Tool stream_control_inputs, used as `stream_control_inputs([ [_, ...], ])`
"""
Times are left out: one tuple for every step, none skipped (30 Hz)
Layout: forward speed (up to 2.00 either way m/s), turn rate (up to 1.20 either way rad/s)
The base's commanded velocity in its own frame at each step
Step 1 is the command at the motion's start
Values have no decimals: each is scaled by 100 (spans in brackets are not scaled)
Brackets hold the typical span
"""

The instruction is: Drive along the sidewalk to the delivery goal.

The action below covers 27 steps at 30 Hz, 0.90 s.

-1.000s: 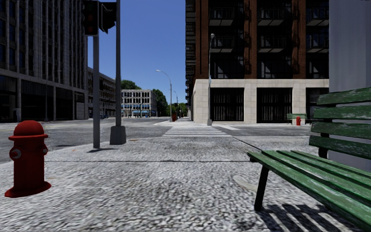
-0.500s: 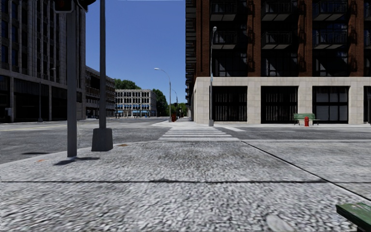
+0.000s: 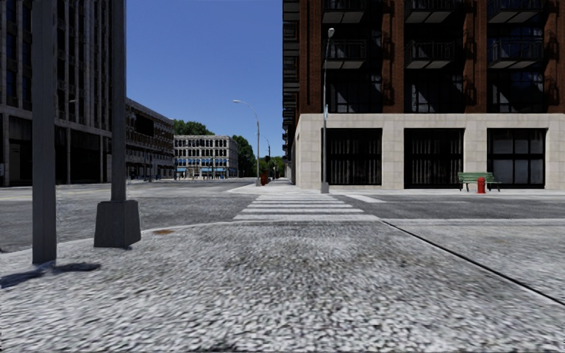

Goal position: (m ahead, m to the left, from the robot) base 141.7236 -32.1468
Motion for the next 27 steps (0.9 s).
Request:
stream_control_inputs([
  [200,0],
  [200,0],
  [200,0],
  [200,0],
  [200,0],
  [200,0],
  [200,0],
  [200,0],
  [200,0],
  [200,0],
  [200,0],
  [200,0],
  [200,0],
  [200,0],
  [200,0],
  [200,0],
  [200,0],
  [200,0],
  [200,0],
  [200,0],
  [200,0],
  [200,0],
  [200,0],
  [200,0],
  [200,0],
  [200,0],
  [200,0],
])
